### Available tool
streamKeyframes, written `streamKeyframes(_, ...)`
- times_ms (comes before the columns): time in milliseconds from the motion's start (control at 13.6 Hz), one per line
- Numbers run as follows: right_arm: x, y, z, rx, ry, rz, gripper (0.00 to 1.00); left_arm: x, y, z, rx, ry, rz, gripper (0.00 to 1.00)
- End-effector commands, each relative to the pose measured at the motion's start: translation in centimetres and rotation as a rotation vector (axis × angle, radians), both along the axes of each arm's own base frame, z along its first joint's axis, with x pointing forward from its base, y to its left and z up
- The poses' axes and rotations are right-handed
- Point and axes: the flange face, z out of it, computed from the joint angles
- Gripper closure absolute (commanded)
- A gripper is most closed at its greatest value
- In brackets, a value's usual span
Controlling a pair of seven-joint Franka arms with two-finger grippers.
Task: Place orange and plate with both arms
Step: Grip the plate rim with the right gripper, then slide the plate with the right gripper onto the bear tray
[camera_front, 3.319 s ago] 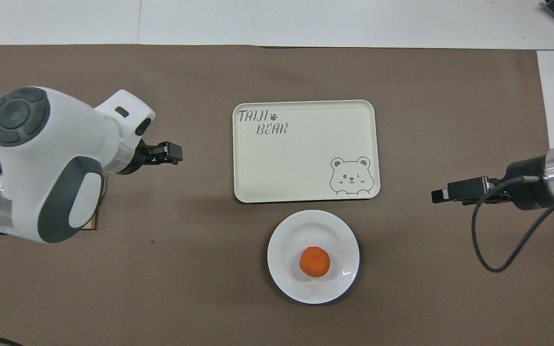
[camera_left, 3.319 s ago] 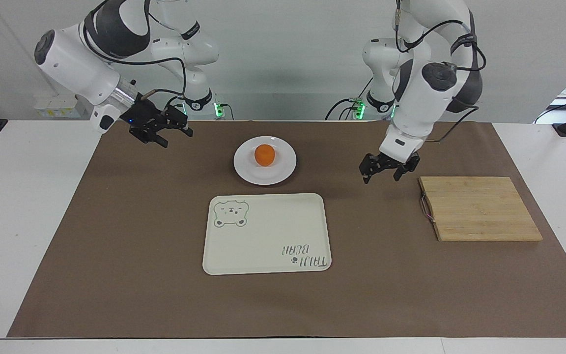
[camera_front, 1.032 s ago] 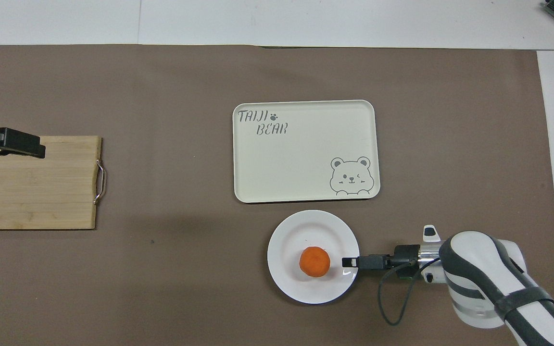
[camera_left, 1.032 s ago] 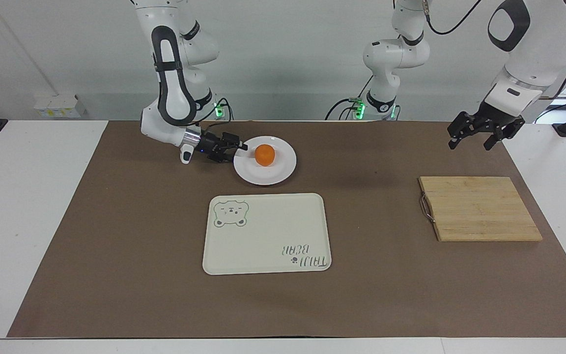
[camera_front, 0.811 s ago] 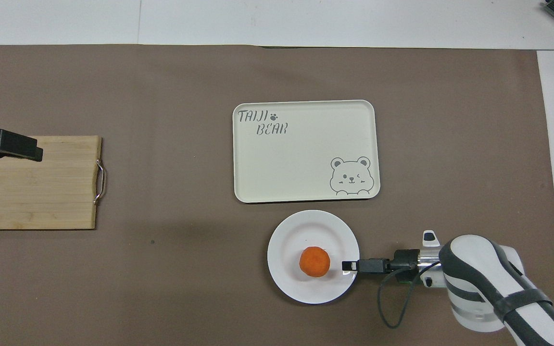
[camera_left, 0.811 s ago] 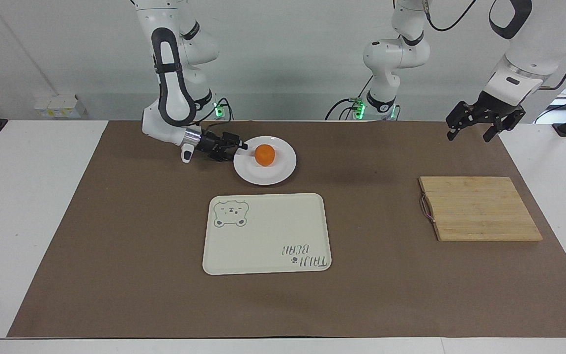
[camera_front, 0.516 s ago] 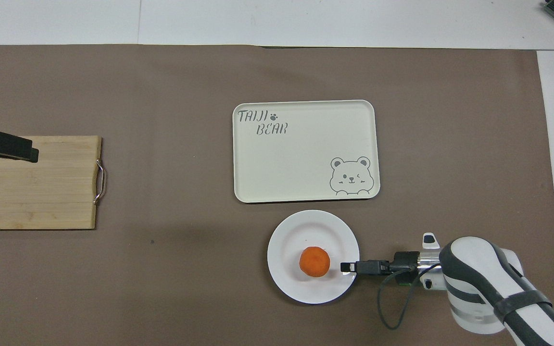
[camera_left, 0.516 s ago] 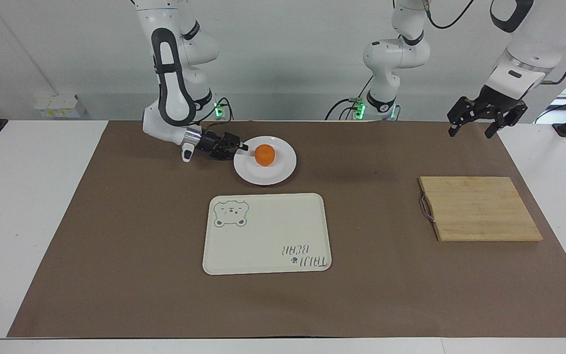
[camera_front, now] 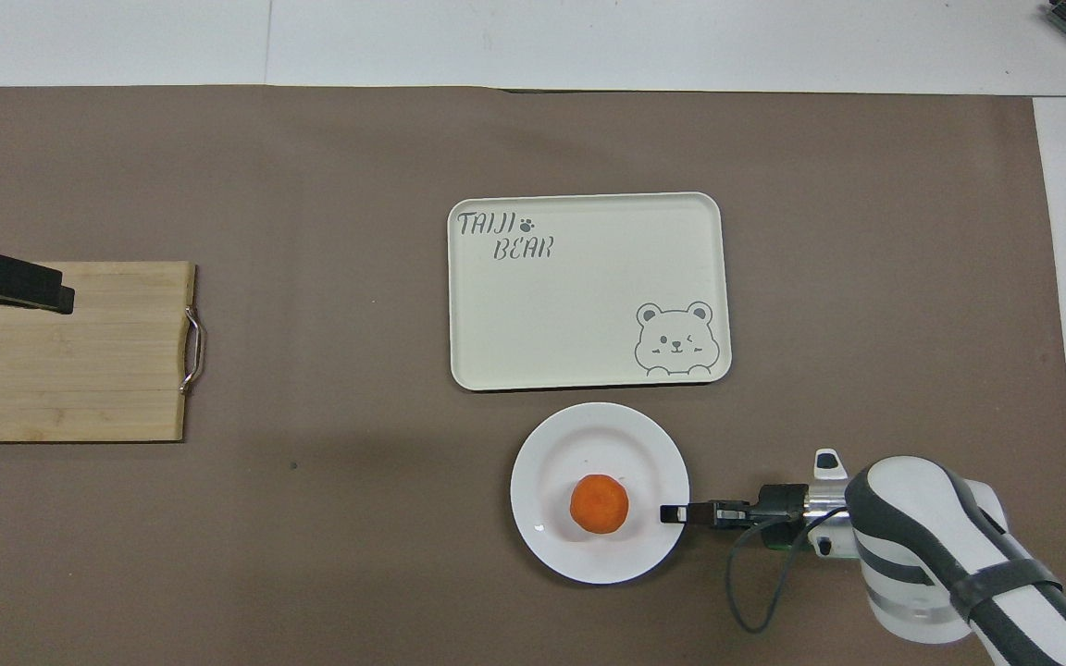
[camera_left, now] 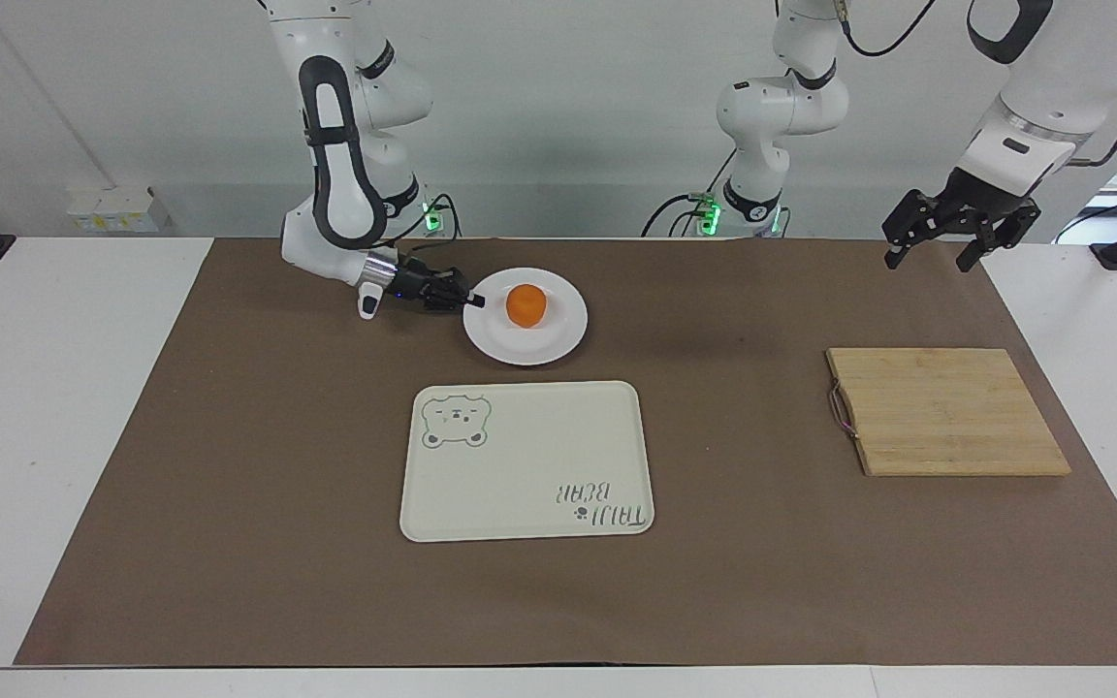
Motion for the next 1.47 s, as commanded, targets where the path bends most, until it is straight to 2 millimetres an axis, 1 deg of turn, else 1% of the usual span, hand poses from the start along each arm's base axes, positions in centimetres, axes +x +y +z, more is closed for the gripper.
streamKeyframes(0, 0.9, 0.3, 0.5, 0.024, -0.045, -0.004, 1.0, -0.5, 0.2, 0.5, 0.021, 0.006, -0.005, 0.0)
streamKeyframes(147, 1.4, 0.4, 1.0, 0.036, -0.045, -0.006, 1.0, -0.5, 0.2, 0.5, 0.021, 0.006, -0.005, 0.0)
streamKeyframes(442, 3.0, 0.7, 3.2, 0.067, -0.037, -0.031, 1.0, -0.5, 0.2, 0.5, 0.021, 0.006, -0.005, 0.0)
streamKeyframes(516, 3.9, 0.9, 4.0, 0.07, -0.042, -0.038, 1.0, -0.5, 0.2, 0.5, 0.021, 0.006, -0.005, 0.0)
streamKeyframes(737, 7.2, 1.5, 7.0, 0.072, -0.027, -0.079, 1.0, -0.5, 0.2, 0.4, 0.021, 0.007, -0.005, 0.0)
streamKeyframes(959, 9.8, 1.6, 7.8, 0.072, -0.046, -0.082, 1.0, -0.5, 0.2, 0.4, 0.021, 0.007, -0.005, 0.0)
streamKeyframes(1106, 12.5, 1.6, 8.7, 0.084, -0.021, -0.109, 1.0, -0.5, 0.2, 0.4, 0.021, 0.007, -0.005, 0.0)
streamKeyframes(1327, 18.5, 2.5, 10.4, 0.087, 0.036, -0.163, 1.0, -0.5, 0.2, 0.4, 0.021, 0.006, -0.005, 0.0)
streamKeyframes(1401, 20.5, 2.8, 10.1, 0.089, 0.052, -0.169, 1.0, -0.5, 0.2, 0.4, 0.021, 0.007, -0.005, 0.0)
